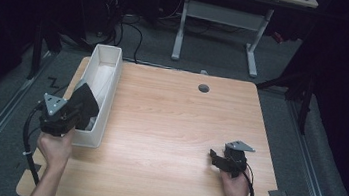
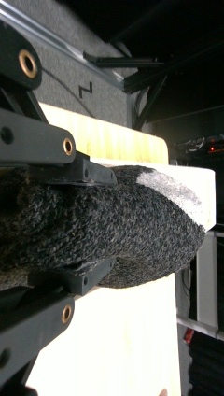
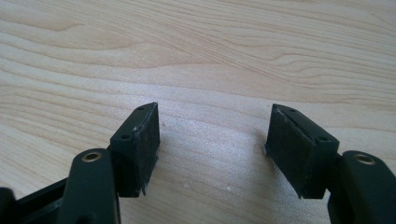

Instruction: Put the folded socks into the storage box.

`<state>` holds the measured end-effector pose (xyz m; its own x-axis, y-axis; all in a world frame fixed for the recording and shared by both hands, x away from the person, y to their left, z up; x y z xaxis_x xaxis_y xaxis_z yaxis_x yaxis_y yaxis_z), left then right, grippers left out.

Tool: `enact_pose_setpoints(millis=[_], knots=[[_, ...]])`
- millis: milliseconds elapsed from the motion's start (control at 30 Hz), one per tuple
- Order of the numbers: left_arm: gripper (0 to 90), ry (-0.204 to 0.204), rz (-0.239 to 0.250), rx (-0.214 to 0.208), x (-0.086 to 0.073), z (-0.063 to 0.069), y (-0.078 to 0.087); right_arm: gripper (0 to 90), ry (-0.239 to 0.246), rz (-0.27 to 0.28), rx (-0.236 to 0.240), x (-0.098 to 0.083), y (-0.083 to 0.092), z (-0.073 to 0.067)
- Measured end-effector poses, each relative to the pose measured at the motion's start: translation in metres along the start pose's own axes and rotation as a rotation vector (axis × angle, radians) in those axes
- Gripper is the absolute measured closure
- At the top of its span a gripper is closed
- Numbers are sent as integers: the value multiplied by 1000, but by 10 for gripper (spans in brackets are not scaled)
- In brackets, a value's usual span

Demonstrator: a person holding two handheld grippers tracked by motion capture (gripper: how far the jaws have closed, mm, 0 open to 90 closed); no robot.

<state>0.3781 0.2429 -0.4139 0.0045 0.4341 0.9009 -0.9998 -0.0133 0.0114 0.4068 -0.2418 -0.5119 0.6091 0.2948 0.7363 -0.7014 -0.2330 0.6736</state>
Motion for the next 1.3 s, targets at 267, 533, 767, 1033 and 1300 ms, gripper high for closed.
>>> enact_pose_setpoints(millis=[267, 533, 767, 1033, 1300], knots=[[607, 86, -9, -23, -6, 2, 12, 347, 1, 0, 0, 0, 0, 0], [610, 239, -43, -29, -5, -5, 20, 347, 0, 0, 0, 0, 0, 0], [611, 272, -67, -3, -8, -14, 18, 347, 2, 1, 1, 0, 0, 0], [611, 216, -85, 32, -17, -21, 14, 347, 3, 1, 2, 0, 0, 0], [611, 154, -102, 54, -28, -22, 10, 347, 5, 1, 3, 0, 0, 0]])
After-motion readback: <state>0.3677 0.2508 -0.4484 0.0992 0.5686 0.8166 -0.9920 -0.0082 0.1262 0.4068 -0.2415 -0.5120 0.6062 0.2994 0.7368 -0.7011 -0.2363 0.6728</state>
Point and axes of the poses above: each handheld gripper's, and its own axes: y roughly backward along the jaws, x roughly out of its top, z roughly to its right, the point moved 1 cm from there along -y, roughly forward along the jaws, and after that the axes turned 4 degrees about -x, right-handed, at the moved point
